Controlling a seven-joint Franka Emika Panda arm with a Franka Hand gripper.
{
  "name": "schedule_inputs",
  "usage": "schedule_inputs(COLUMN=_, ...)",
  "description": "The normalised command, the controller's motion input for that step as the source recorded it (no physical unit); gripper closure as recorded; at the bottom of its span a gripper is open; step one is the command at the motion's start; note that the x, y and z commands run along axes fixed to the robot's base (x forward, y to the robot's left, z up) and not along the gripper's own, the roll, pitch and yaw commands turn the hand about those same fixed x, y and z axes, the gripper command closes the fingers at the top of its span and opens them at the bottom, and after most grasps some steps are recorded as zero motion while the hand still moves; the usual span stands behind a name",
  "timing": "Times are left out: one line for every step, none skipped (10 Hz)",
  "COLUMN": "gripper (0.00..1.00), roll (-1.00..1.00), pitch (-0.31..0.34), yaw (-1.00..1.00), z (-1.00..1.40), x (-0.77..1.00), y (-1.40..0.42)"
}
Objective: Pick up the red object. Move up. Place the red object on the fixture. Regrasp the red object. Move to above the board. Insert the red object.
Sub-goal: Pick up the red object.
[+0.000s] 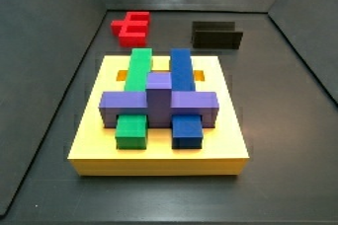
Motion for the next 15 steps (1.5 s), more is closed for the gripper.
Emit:
schedule_inputs(gripper=0.00, roll=-0.02, pitch=0.000, yaw=0.00, z=0.00, x=0.00, y=0.02)
schedule_inputs(gripper=0.00, roll=0.00, pitch=-0.034, yaw=0.00, z=-0.16, x=-0.18, y=0.00)
schedule_inputs(gripper=0.00, roll=0.00, pitch=0.000, yaw=-0.62, z=-0.23, x=-0.13, y=0.10)
schedule_inputs(gripper=0.00, roll=0.00, pitch=0.000, yaw=-0.77, z=-0.20, x=-0.15, y=0.15)
schedule_inputs(gripper=0.00, roll=0.00, pitch=-0.029, yaw=-0.81, z=-0.22, x=-0.31, y=0.09)
schedule_inputs(gripper=0.00, roll=-0.05, pitch=-0.001, yaw=-0.74, z=-0.27, x=-0.31, y=0.14)
schedule_inputs(gripper=0.00, roll=-0.02, pitch=0.000, yaw=-0.79, z=-0.28, x=-0.41, y=0.09)
schedule_inputs(gripper=0.00, roll=0.00, pitch=-0.006, yaw=-0.81, z=-0.29, x=-0.42, y=0.09)
schedule_inputs(gripper=0.00, roll=-0.03, pitch=0.000, yaw=-0.80, z=-0.35, x=-0.41, y=0.08)
schedule_inputs(gripper=0.00, roll=-0.03, pitch=-0.016, yaw=-0.79, z=-0.39, x=-0.42, y=0.07)
schedule_inputs(gripper=0.00, roll=-0.02, pitch=-0.050, yaw=-0.80, z=-0.34, x=-0.42, y=0.06)
schedule_inputs(gripper=0.00, roll=-0.07, pitch=-0.027, yaw=-0.84, z=-0.25, x=-0.25, y=0.00)
schedule_inputs(gripper=0.00, roll=-0.08, pitch=-0.051, yaw=-0.87, z=-0.21, x=-0.23, y=0.00)
schedule_inputs(gripper=0.00, roll=-0.13, pitch=-0.054, yaw=-0.90, z=-0.21, x=-0.11, y=0.00)
schedule_inputs(gripper=0.00, roll=-0.17, pitch=-0.064, yaw=-0.92, z=-0.21, x=-0.03, y=0.00)
